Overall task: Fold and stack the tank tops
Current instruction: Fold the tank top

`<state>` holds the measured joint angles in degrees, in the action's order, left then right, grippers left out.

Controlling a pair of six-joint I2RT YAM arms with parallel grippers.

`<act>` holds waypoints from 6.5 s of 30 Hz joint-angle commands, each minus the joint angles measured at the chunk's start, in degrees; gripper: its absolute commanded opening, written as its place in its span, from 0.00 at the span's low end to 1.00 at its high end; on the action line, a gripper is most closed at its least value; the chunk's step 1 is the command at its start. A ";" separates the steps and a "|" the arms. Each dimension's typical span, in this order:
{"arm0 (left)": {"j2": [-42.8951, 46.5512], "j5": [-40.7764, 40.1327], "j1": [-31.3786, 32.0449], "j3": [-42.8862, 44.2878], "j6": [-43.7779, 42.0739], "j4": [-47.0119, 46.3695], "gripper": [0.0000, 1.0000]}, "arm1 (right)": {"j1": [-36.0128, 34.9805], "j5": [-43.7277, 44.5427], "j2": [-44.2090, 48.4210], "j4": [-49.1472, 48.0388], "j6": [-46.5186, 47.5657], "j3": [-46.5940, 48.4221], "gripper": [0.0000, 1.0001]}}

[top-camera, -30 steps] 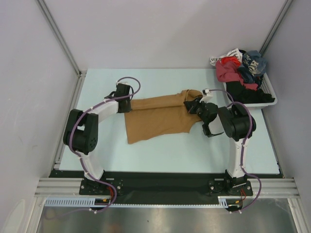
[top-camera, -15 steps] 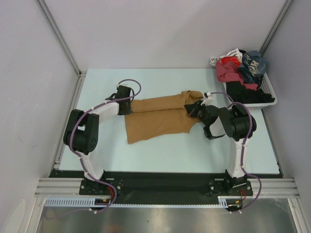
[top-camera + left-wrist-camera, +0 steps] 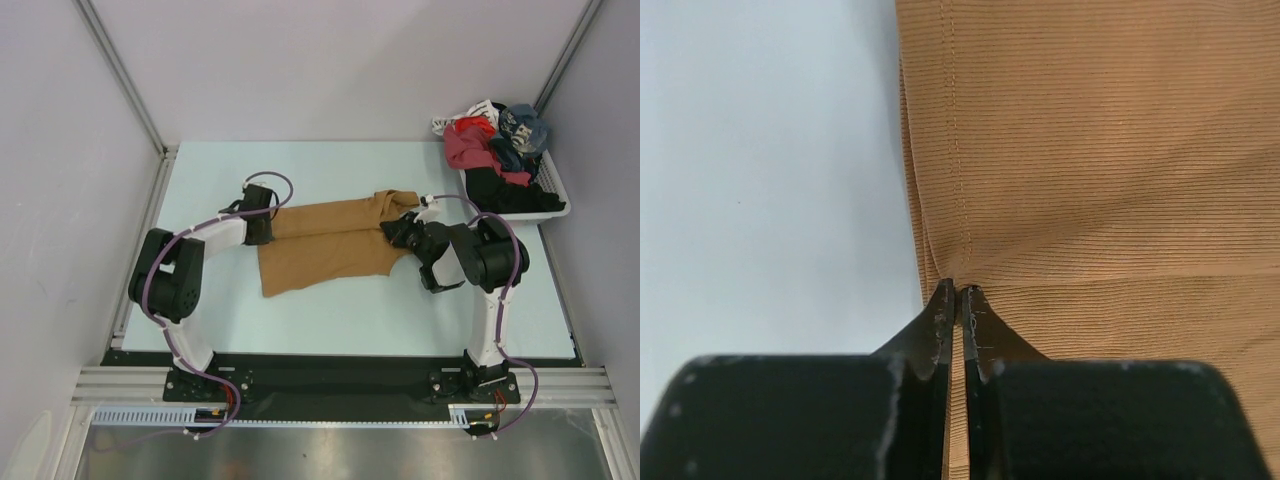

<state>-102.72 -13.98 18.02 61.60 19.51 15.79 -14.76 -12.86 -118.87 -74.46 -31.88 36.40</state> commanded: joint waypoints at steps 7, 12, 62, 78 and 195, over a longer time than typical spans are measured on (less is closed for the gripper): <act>7.61 -4.04 0.35 -3.94 1.85 -2.78 0.24 | 0.09 1.87 3.38 -15.63 2.08 -1.16 0.15; 10.60 -4.74 0.35 -5.79 2.03 -3.66 0.25 | 0.09 1.61 4.08 -15.98 3.13 -1.69 0.26; 46.03 7.92 3.78 -34.27 14.77 -1.20 0.87 | 1.67 23.84 29.66 68.21 -5.92 5.17 0.50; 43.13 9.75 3.78 -36.02 14.68 -4.71 0.86 | 5.27 36.87 38.80 77.61 -0.73 4.38 0.14; 18.52 12.66 2.46 -11.95 23.91 3.46 0.00 | -0.71 11.81 17.97 94.14 12.63 35.40 0.00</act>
<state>-82.87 -2.07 21.65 46.57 45.39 19.42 -16.25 -1.10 -100.07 19.86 -19.42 68.51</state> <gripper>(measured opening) 0.006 0.009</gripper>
